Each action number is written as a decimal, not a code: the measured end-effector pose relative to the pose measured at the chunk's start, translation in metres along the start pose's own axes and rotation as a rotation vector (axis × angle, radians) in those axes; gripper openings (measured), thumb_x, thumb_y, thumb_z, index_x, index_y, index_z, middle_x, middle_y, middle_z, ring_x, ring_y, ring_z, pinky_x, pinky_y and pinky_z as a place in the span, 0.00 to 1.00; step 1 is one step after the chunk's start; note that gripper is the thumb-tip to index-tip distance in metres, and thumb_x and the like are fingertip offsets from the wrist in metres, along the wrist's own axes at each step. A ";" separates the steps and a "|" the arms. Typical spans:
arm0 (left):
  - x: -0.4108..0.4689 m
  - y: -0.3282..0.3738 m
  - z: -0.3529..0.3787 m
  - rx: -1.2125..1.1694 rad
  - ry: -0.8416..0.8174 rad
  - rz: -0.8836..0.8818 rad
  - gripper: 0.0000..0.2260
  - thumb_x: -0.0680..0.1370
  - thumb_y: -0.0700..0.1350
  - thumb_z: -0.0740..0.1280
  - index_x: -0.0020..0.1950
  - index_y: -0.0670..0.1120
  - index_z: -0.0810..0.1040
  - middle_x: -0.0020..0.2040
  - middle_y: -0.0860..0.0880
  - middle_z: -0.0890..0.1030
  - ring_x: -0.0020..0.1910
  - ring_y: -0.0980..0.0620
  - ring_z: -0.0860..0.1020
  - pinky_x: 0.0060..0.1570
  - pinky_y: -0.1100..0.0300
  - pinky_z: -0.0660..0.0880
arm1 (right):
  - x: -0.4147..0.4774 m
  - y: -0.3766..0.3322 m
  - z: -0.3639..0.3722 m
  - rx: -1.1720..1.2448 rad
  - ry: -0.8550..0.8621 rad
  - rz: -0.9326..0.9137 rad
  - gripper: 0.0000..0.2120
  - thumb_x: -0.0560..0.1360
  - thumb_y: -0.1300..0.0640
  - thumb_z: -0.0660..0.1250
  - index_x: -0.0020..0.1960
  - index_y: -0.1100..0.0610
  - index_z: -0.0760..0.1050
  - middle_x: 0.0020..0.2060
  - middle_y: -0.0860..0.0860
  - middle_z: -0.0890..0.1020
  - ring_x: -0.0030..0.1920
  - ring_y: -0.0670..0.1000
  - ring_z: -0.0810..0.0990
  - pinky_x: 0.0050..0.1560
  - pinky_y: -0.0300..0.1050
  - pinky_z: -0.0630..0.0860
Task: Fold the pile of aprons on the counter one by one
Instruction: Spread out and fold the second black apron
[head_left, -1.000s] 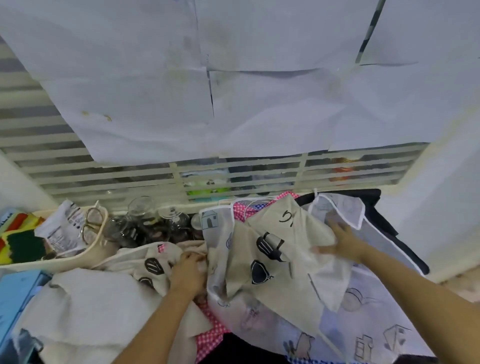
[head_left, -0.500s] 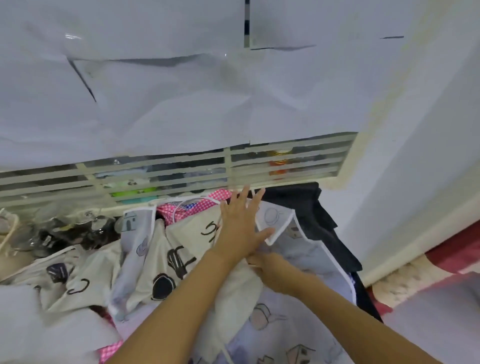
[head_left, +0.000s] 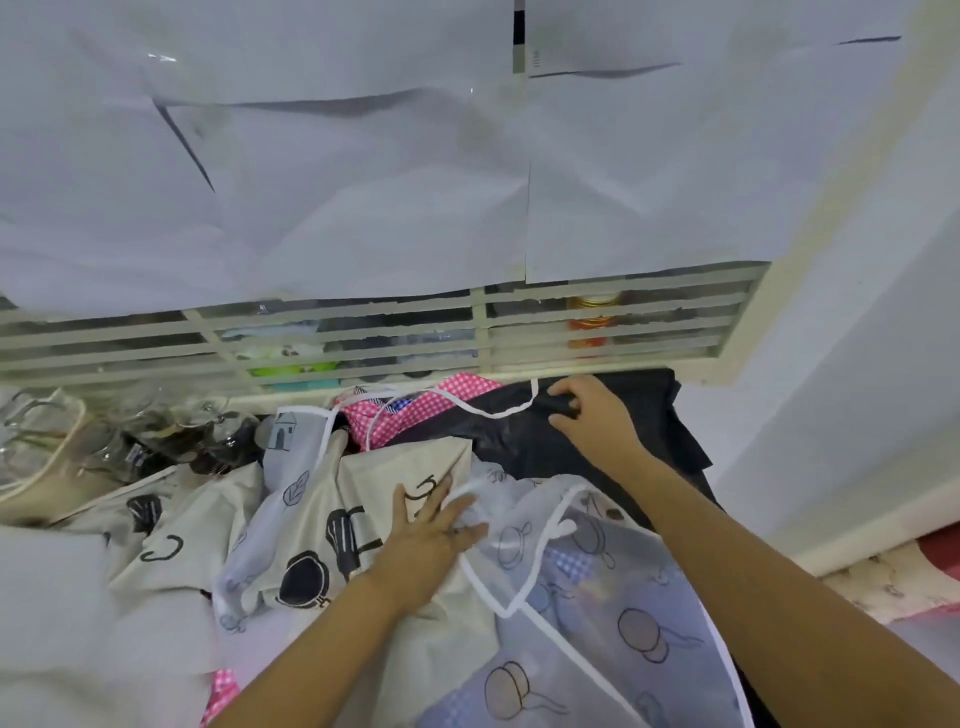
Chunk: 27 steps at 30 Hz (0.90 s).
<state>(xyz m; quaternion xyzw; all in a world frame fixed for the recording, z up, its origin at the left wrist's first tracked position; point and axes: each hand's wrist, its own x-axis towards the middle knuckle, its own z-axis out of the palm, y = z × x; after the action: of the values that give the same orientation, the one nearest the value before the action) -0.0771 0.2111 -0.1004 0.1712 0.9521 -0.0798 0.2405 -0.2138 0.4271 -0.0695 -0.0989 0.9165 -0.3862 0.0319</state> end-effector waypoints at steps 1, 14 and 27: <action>-0.004 -0.002 0.007 0.016 -0.017 -0.019 0.43 0.71 0.50 0.73 0.78 0.58 0.49 0.79 0.49 0.39 0.74 0.43 0.29 0.65 0.29 0.36 | 0.007 -0.004 0.010 -0.001 -0.087 0.017 0.22 0.72 0.59 0.72 0.65 0.56 0.71 0.64 0.52 0.73 0.58 0.49 0.74 0.60 0.41 0.70; -0.018 -0.022 0.040 -0.274 0.375 -0.067 0.12 0.62 0.34 0.75 0.38 0.50 0.83 0.62 0.48 0.76 0.69 0.46 0.70 0.67 0.28 0.57 | 0.006 -0.033 0.040 -0.598 -0.191 0.035 0.09 0.80 0.59 0.59 0.51 0.61 0.77 0.48 0.58 0.82 0.46 0.57 0.79 0.44 0.46 0.73; -0.012 -0.101 -0.082 -1.156 0.412 -0.590 0.07 0.78 0.38 0.61 0.45 0.45 0.78 0.45 0.44 0.81 0.43 0.46 0.79 0.31 0.60 0.69 | -0.010 -0.275 -0.165 0.312 0.838 -0.410 0.03 0.81 0.61 0.54 0.50 0.57 0.66 0.36 0.42 0.69 0.35 0.37 0.68 0.37 0.27 0.64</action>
<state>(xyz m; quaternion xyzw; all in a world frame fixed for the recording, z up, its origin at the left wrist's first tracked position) -0.1397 0.1330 -0.0165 -0.2400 0.8749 0.4138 0.0751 -0.1827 0.3572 0.2426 -0.1073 0.7434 -0.5237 -0.4019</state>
